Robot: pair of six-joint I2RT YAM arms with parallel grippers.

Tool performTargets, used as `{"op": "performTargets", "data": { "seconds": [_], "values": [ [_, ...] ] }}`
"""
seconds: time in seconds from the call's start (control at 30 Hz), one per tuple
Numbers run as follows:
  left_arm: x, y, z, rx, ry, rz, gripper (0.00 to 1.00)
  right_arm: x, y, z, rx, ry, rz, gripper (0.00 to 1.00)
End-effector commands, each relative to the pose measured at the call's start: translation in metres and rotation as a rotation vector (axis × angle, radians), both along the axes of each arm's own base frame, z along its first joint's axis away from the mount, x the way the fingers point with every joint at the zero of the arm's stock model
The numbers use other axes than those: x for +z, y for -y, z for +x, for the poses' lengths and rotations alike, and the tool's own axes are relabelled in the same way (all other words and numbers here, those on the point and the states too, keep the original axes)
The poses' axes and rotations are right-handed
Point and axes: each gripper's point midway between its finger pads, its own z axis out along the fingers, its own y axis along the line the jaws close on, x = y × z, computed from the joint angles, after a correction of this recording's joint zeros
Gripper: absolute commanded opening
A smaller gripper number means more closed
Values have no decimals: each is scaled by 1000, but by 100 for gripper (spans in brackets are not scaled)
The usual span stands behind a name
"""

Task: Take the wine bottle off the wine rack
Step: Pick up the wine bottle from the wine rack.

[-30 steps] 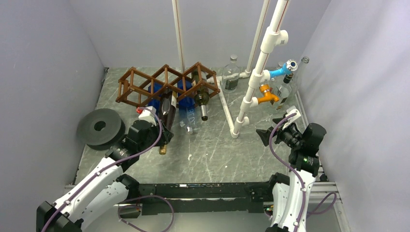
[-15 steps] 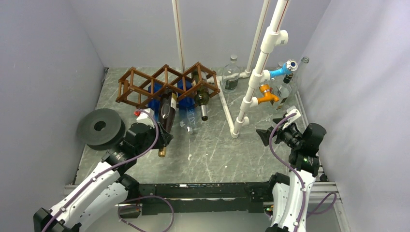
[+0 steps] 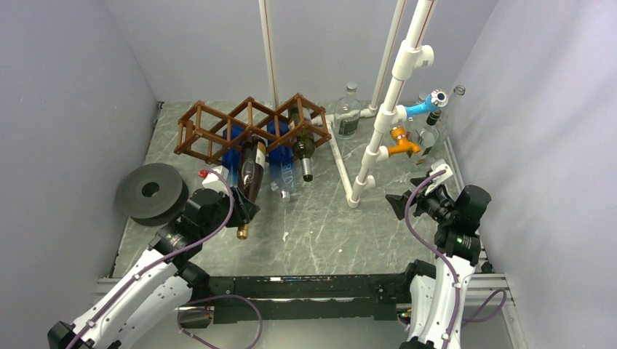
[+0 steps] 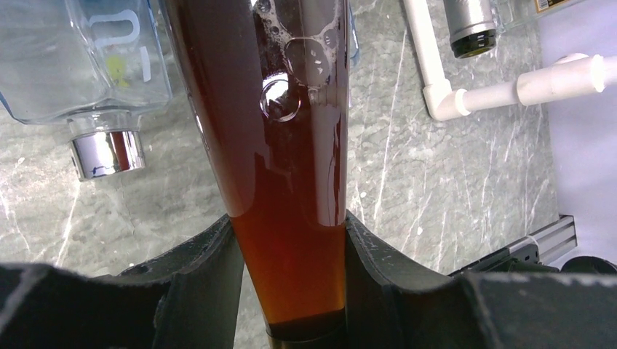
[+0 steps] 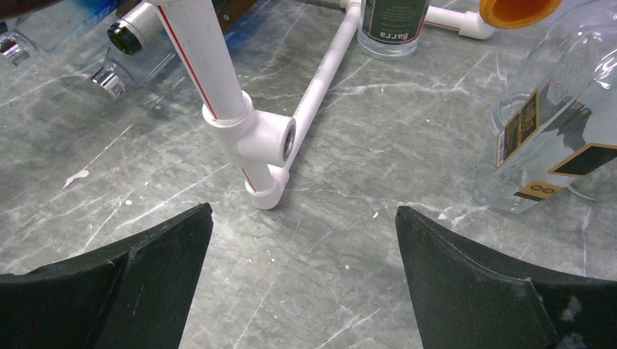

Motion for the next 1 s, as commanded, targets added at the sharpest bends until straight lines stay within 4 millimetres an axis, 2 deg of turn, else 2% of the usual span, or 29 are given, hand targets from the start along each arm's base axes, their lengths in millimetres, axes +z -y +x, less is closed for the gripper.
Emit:
{"op": "performTargets", "data": {
  "seconds": [0.0, 0.47, 0.97],
  "values": [
    [123, 13, 19, -4, 395, -249, 0, 18, 1, 2, 2, 56, -35, 100],
    [131, 12, 7, -19, 410, -301, 0, 17, 2, 3, 0, 54, -37, 100],
    [132, 10, -2, -23, 402, -341, 0, 17, 2, 3, -3, 54, -38, 100]
  ]
}}
